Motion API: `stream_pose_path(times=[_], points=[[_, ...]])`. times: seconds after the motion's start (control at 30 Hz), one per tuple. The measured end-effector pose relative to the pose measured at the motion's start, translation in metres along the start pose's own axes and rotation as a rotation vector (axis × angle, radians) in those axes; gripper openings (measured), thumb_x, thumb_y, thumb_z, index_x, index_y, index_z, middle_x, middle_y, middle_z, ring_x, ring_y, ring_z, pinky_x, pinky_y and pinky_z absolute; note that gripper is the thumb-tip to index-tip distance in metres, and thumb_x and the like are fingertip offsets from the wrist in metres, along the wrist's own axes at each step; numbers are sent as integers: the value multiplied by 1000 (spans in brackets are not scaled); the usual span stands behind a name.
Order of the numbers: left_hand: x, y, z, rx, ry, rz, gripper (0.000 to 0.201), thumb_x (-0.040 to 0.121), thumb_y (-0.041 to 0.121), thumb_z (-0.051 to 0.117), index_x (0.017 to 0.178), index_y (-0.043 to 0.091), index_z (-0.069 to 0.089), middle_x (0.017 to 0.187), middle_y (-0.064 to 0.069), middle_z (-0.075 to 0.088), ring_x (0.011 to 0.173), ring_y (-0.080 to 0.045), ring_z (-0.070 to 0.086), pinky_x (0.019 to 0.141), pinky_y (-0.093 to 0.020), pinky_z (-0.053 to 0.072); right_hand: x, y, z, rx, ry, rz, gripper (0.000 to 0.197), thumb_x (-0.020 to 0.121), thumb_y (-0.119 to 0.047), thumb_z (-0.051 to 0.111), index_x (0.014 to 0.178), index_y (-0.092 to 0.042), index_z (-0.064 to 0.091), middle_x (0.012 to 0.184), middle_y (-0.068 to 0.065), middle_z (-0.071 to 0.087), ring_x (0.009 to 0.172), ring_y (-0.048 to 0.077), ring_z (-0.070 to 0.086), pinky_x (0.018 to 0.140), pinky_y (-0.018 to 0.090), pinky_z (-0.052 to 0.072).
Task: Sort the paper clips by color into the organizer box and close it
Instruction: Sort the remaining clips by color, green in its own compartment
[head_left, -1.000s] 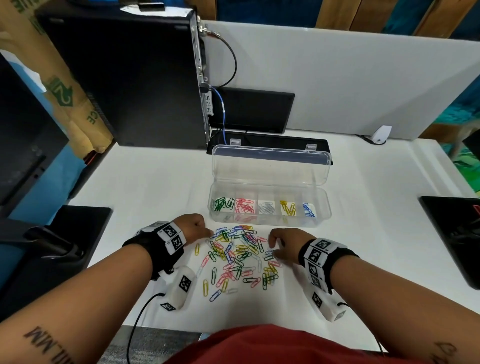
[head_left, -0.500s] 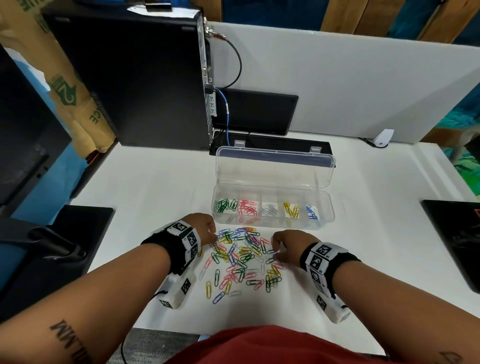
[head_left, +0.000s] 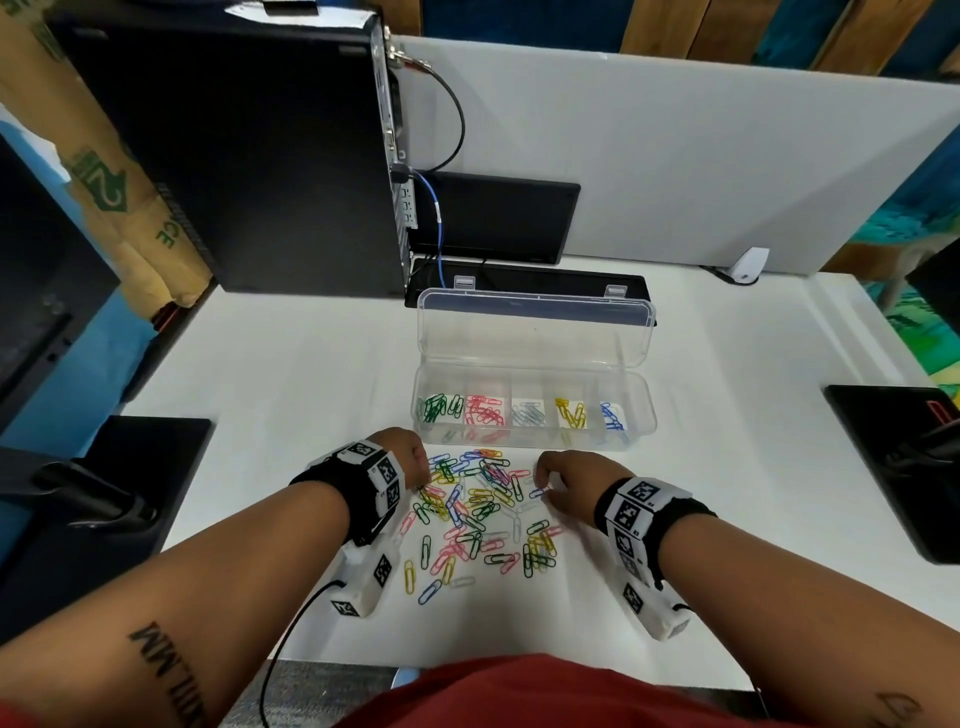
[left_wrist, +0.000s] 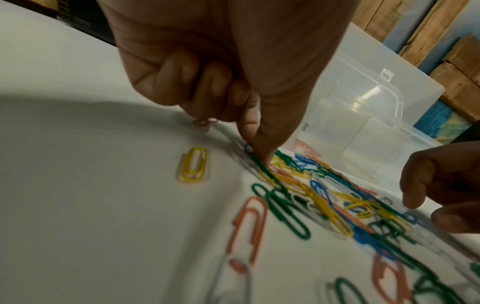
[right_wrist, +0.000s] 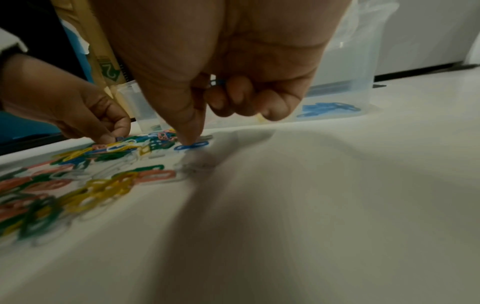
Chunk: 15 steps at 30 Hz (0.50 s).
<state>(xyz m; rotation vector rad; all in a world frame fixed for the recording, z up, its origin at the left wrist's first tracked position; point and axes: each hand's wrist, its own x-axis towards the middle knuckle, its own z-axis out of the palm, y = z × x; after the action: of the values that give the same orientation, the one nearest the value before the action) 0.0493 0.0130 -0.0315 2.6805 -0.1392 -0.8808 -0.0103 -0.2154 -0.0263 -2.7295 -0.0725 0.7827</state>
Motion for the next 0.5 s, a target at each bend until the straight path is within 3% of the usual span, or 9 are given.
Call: stream_pose_path(times=[0.1, 0.2, 0.33, 0.43, 0.5], points=[[-1, -2, 0, -29, -15, 3, 26, 82, 20, 65, 62, 26, 50, 91, 2, 58, 85, -13, 54, 74, -20, 41, 3, -1, 1, -60, -59, -19, 19, 86, -20, 53, 104, -24, 58, 110, 0, 62, 101, 22, 58, 85, 30, 47], [-3, -8, 0, -89, -38, -3, 25, 80, 23, 69, 63, 27, 52, 84, 5, 59, 85, -13, 54, 72, -19, 41, 8, -1, 5, -90, -71, 14, 9, 82, -17, 55, 88, -24, 56, 103, 0, 66, 93, 20, 59, 78, 28, 47], [-9, -13, -4, -167, -13, -21, 30, 81, 20, 68, 62, 23, 46, 68, 10, 48, 77, -11, 48, 54, -15, 33, 10, -4, 4, -110, -90, 57, 9, 81, -23, 61, 83, -21, 53, 89, -2, 58, 86, 17, 55, 72, 24, 43], [-11, -19, -10, -303, -43, -72, 30, 83, 15, 64, 62, 18, 43, 66, 2, 49, 60, -12, 42, 52, -22, 31, 9, 0, 3, -97, -82, 77, 14, 79, -29, 63, 77, -21, 51, 88, -1, 59, 90, 20, 59, 74, 26, 45], [-14, -24, -11, -450, -73, -90, 29, 83, 8, 62, 62, 15, 44, 66, -5, 53, 58, -17, 43, 53, -23, 31, 8, 2, 2, -94, -61, 73, 15, 79, -30, 61, 73, -22, 50, 86, -2, 60, 87, 19, 59, 75, 27, 47]])
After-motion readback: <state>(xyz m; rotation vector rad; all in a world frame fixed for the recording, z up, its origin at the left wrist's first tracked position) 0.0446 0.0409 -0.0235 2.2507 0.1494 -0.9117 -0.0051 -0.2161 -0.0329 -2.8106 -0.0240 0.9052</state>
